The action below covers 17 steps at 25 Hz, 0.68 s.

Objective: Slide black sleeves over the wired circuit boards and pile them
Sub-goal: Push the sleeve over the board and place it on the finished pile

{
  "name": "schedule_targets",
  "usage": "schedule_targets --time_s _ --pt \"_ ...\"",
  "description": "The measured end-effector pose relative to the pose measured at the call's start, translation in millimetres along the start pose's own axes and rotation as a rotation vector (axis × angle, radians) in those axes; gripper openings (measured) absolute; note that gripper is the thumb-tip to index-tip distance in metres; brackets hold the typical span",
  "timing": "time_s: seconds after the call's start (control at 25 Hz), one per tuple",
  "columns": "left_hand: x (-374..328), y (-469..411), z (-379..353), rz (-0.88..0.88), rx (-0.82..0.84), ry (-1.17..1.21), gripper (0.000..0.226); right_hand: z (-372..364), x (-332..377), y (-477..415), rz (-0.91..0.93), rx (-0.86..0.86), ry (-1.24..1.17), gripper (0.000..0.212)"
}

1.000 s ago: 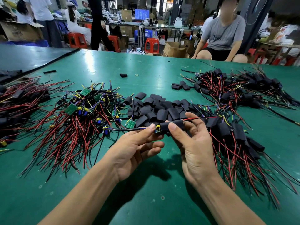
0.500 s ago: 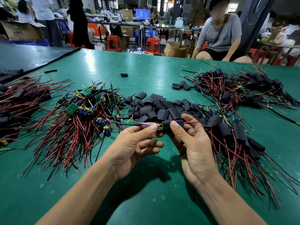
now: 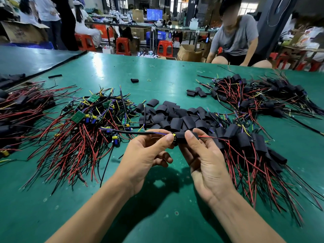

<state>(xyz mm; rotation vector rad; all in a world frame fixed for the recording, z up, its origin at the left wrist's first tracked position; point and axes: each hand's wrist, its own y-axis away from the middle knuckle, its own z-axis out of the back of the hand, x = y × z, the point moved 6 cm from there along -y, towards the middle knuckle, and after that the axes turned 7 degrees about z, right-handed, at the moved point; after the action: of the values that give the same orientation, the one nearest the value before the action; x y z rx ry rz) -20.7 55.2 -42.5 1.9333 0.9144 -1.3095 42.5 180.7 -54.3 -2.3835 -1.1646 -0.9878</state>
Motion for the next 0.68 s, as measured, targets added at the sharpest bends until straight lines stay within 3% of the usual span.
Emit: schedule_targets --time_s 0.28,0.48,0.68 --pt "-1 -3 4 -0.043 0.001 -0.049 0.022 -1 0 0 -0.021 0.037 0.026 0.062" --pt "-8 0 -2 -0.209 0.044 -0.203 0.033 1 4 0 -0.125 0.008 -0.018 0.042" --pt "-15 8 5 -0.312 -0.09 -0.387 0.018 1 2 1 -0.151 -0.012 -0.021 0.038"
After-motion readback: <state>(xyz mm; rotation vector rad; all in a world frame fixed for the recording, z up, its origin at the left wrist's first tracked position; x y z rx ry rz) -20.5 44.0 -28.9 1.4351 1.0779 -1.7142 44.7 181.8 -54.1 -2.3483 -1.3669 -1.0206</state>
